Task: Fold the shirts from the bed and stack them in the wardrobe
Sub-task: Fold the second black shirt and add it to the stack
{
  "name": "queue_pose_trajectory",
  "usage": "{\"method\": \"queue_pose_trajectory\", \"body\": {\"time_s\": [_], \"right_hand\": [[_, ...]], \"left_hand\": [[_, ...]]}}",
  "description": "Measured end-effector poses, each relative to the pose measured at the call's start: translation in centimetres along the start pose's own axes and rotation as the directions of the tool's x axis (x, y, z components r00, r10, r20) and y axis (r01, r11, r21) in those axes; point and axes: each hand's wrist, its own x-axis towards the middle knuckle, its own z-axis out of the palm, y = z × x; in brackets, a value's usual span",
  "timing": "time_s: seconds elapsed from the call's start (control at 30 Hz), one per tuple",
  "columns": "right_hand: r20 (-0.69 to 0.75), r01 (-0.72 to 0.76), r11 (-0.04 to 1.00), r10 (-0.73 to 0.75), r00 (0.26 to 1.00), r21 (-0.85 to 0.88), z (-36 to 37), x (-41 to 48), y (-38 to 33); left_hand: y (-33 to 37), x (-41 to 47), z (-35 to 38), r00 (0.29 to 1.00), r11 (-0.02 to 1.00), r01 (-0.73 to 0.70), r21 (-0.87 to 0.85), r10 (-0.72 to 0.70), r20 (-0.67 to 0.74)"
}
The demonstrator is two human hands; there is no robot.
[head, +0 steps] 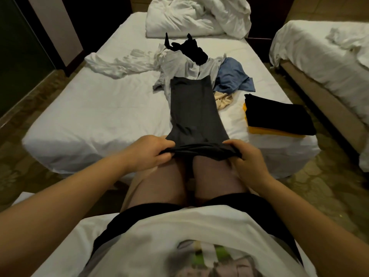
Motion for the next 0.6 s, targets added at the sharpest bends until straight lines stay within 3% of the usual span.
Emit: {"method": "queue_pose_trajectory", "body": {"time_s": [0.1,0.2,0.33,0.43,0.6], "right_hand": [[0.133,0.01,1.0,-0.008,0.991,-0.017,-0.6,0.2,-0.5],[0.231,0.081,0.976,-0.033,0.972,-0.2,-0.3,1.3,0.4],[0.322,0.123,0.864,0.047,0.946,-0.488,-0.4,1.9,1.5],[0.387,0.174,0.791,0.085,0.918,-0.587,-1.2,1.1,1.6],[0.486,0.208,0.745,0.174,0.856,-0.633,-2.4,1.0,0.9]], "left_hand": [[0.7,-0.3,-0.6,1.0,0.999,0.026,-0.026,-0.026,0.003],[0.9,-0.4,-0.3,0.989,0.996,0.091,0.001,-0.091,0.117],[0.5,-1.0,0.2,0.956,0.977,0.204,0.062,-0.212,0.202],[1.3,-1.7,0.3,0.951,0.97,0.219,0.105,-0.236,0.198],[3.6,-1.9,0.4,0.916,0.95,0.296,-0.1,-0.253,0.31]]}}
